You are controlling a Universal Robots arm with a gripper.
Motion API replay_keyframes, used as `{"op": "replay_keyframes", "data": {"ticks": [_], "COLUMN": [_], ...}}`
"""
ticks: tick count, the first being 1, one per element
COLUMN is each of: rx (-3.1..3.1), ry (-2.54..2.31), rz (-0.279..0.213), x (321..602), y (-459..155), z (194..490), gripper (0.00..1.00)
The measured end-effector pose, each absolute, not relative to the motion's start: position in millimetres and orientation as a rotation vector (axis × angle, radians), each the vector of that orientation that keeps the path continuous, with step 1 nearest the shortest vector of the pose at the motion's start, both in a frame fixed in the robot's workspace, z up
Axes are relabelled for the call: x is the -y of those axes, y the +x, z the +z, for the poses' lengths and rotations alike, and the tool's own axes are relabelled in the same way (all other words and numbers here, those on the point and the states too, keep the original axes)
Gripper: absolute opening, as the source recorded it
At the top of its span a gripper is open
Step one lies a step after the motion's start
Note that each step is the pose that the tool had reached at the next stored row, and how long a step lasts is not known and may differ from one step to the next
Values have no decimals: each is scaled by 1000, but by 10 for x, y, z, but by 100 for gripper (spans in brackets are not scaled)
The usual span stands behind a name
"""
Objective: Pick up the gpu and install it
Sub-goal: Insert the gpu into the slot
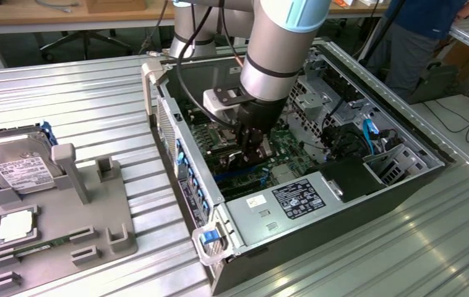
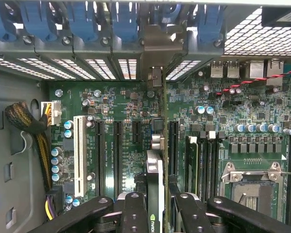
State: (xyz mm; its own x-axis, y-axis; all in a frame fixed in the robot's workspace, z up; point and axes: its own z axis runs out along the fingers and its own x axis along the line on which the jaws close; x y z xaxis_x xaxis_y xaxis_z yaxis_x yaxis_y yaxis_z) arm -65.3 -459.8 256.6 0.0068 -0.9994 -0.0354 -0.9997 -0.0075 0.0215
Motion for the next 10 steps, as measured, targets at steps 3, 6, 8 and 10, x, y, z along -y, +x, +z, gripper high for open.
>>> {"op": "replay_keyframes", "data": {"ticks": [3,6,8,10], "rx": [-2206,-2206,-2206,-2206], "ry": [-2222,-2222,-2222,-2222], "rz": [63,63,63,63], "x": [4598,4598,4598,4598], "y": [-653,-653,-653,-653], "z": [2563,2563,2563,2563], "gripper": [27,27,27,27]}}
